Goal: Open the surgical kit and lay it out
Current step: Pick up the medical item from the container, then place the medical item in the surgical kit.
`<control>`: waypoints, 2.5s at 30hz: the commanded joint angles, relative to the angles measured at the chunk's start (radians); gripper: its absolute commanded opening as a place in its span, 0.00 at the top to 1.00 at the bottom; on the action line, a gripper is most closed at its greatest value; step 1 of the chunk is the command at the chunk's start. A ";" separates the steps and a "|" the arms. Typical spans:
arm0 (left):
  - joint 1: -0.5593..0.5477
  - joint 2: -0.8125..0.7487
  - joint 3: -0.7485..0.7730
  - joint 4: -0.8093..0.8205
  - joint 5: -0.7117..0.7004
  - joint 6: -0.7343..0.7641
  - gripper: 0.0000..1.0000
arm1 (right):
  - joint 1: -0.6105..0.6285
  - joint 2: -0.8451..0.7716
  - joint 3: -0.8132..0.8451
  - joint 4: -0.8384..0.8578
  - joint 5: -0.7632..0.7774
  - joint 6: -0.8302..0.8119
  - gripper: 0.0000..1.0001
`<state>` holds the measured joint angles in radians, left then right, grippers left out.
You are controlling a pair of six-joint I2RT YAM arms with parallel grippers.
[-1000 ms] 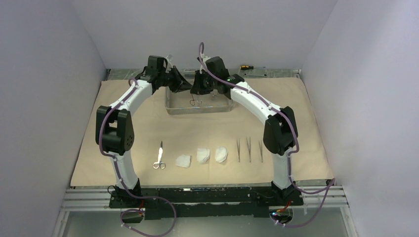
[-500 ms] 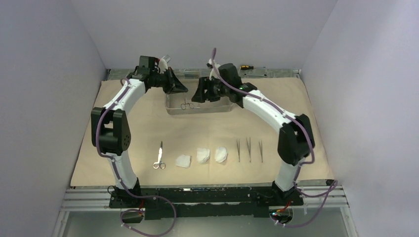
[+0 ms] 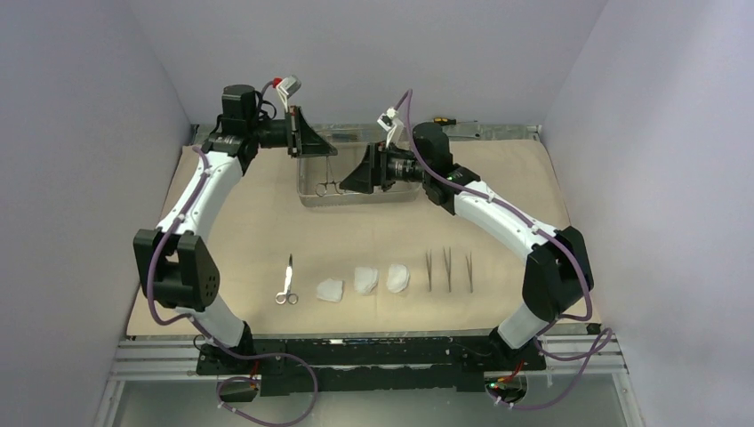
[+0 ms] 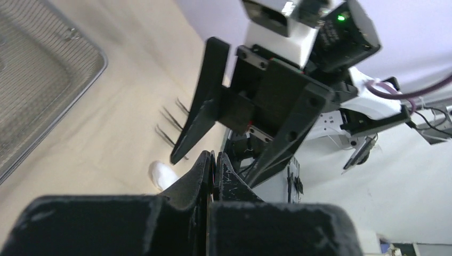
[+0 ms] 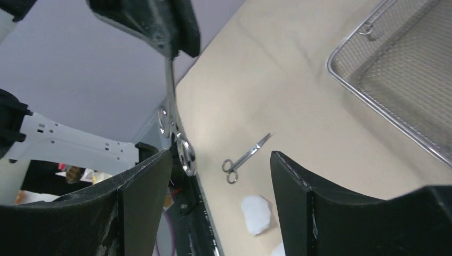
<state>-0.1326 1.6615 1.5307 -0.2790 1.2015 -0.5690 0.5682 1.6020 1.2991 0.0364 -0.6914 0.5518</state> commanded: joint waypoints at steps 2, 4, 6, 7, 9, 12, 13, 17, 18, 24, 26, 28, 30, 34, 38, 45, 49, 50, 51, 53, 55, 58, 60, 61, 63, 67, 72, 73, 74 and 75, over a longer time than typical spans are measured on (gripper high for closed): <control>-0.002 -0.078 -0.039 0.135 0.110 -0.045 1.00 | 0.025 -0.004 0.008 0.155 -0.077 0.097 0.31; -0.002 -0.090 -0.040 0.125 0.111 -0.037 1.00 | 0.027 0.011 0.013 0.193 -0.118 0.139 0.40; -0.002 -0.098 -0.041 0.123 0.104 -0.039 1.00 | 0.031 0.028 0.021 0.221 -0.154 0.171 0.52; -0.002 -0.101 -0.040 0.121 0.099 -0.040 1.00 | 0.033 0.032 0.023 0.226 -0.164 0.179 0.57; -0.002 -0.106 -0.035 0.112 0.085 -0.037 1.00 | 0.044 0.036 0.027 0.221 -0.174 0.171 0.65; -0.002 -0.114 -0.030 0.104 0.065 -0.037 1.00 | 0.054 0.036 0.030 0.201 -0.177 0.157 0.78; -0.002 -0.119 -0.027 0.100 0.056 -0.035 1.00 | 0.054 0.034 0.030 0.199 -0.177 0.158 0.84; -0.002 -0.131 0.001 -0.001 -0.015 0.016 0.94 | 0.056 0.026 0.026 0.192 -0.140 0.165 1.00; -0.002 -0.134 0.014 -0.064 -0.068 0.042 0.79 | 0.056 0.026 0.025 0.188 -0.120 0.169 1.00; -0.002 -0.172 0.092 -0.482 -0.722 0.144 0.16 | 0.071 0.056 0.035 0.134 0.028 0.212 1.00; -0.002 -0.215 0.073 -0.566 -0.925 0.119 0.11 | 0.092 0.082 0.051 0.090 0.092 0.229 1.00; -0.002 -0.275 0.040 -0.637 -1.093 0.086 0.08 | 0.124 0.111 0.064 0.064 0.143 0.256 1.00; -0.002 -0.355 0.011 -0.701 -1.218 0.048 0.06 | 0.165 0.145 0.077 0.053 0.179 0.293 1.00; -0.002 -0.504 -0.023 -0.815 -1.395 0.001 0.05 | 0.274 0.228 0.094 0.047 0.265 0.405 1.00; -0.002 -0.630 0.016 -0.932 -1.487 -0.053 0.05 | 0.399 0.350 0.201 -0.052 0.358 0.452 1.00; -0.002 -0.766 0.069 -1.053 -1.531 -0.099 0.08 | 0.518 0.536 0.343 -0.102 0.459 0.552 1.00; -0.002 -0.810 0.084 -1.083 -1.510 -0.108 0.09 | 0.563 0.579 0.351 -0.093 0.536 0.626 1.00; -0.002 -0.814 0.090 -1.093 -1.498 -0.107 0.09 | 0.575 0.591 0.361 -0.083 0.536 0.635 1.00; -0.002 -0.814 0.099 -1.107 -1.488 -0.106 0.09 | 0.585 0.610 0.382 -0.089 0.536 0.639 1.00; -0.002 -0.815 0.112 -1.136 -1.483 -0.105 0.09 | 0.600 0.650 0.423 -0.111 0.534 0.650 1.00; -0.002 -0.818 0.119 -1.163 -1.485 -0.104 0.09 | 0.608 0.679 0.440 -0.099 0.536 0.672 1.00; -0.002 -0.834 0.118 -1.181 -1.483 -0.102 0.09 | 0.614 0.701 0.461 -0.102 0.556 0.693 1.00; -0.002 -0.845 0.115 -1.189 -1.482 -0.104 0.08 | 0.617 0.709 0.464 -0.107 0.566 0.710 1.00; -0.002 -0.848 0.115 -1.190 -1.482 -0.106 0.08 | 0.620 0.712 0.462 -0.101 0.562 0.720 1.00; -0.002 -0.850 0.114 -1.195 -1.482 -0.103 0.08 | 0.628 0.724 0.467 -0.099 0.548 0.732 1.00; -0.002 -0.850 0.109 -1.193 -1.482 -0.100 0.08 | 0.645 0.737 0.479 -0.126 0.547 0.749 0.99; -0.002 -0.850 0.108 -1.194 -1.491 -0.098 0.08 | 0.645 0.733 0.473 -0.140 0.541 0.759 0.80; -0.002 -0.849 0.110 -1.195 -1.496 -0.096 0.08 | 0.645 0.727 0.470 -0.148 0.541 0.760 0.74; -0.002 -0.849 0.113 -1.196 -1.498 -0.096 0.08 | 0.645 0.719 0.465 -0.150 0.542 0.755 0.70; -0.002 -0.847 0.117 -1.197 -1.503 -0.095 0.08 | 0.645 0.707 0.462 -0.159 0.548 0.750 0.65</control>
<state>-0.1349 0.8135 1.6238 -1.4723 -0.2855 -0.6518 1.2079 2.3383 1.7332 -0.1093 -0.1570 1.2980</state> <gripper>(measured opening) 0.920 0.271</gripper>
